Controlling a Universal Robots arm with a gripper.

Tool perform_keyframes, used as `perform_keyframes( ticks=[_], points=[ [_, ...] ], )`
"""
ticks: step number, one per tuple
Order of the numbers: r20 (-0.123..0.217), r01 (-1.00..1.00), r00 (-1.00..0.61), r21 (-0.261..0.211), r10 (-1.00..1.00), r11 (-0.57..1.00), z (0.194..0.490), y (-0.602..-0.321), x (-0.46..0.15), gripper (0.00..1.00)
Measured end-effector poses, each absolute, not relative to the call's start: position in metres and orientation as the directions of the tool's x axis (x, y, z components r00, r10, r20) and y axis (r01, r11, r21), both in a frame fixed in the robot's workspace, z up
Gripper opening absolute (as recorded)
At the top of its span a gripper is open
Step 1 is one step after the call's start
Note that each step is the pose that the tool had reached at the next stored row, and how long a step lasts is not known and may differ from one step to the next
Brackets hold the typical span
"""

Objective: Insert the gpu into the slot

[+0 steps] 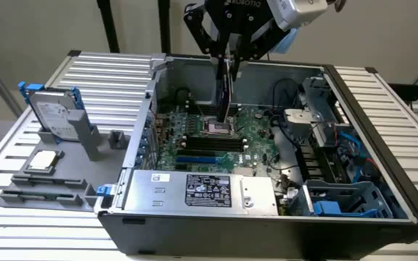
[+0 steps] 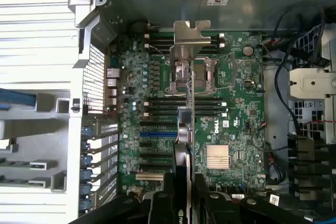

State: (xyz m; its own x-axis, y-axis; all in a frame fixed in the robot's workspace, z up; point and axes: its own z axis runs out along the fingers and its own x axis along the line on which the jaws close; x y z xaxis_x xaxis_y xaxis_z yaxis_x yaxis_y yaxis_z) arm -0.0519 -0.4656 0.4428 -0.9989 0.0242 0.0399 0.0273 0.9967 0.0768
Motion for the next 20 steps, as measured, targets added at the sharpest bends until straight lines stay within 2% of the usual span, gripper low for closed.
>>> perform_keyframes(
  ticks=[14,20],
  points=[
    [0.040,0.025,-0.999,0.075,0.022,0.997,0.4429,-0.4651,-0.0519,0.26],
    [0.040,-0.079,-0.996,0.075,-0.082,0.994,0.4428,-0.4651,-0.0519,0.26]
  ],
)
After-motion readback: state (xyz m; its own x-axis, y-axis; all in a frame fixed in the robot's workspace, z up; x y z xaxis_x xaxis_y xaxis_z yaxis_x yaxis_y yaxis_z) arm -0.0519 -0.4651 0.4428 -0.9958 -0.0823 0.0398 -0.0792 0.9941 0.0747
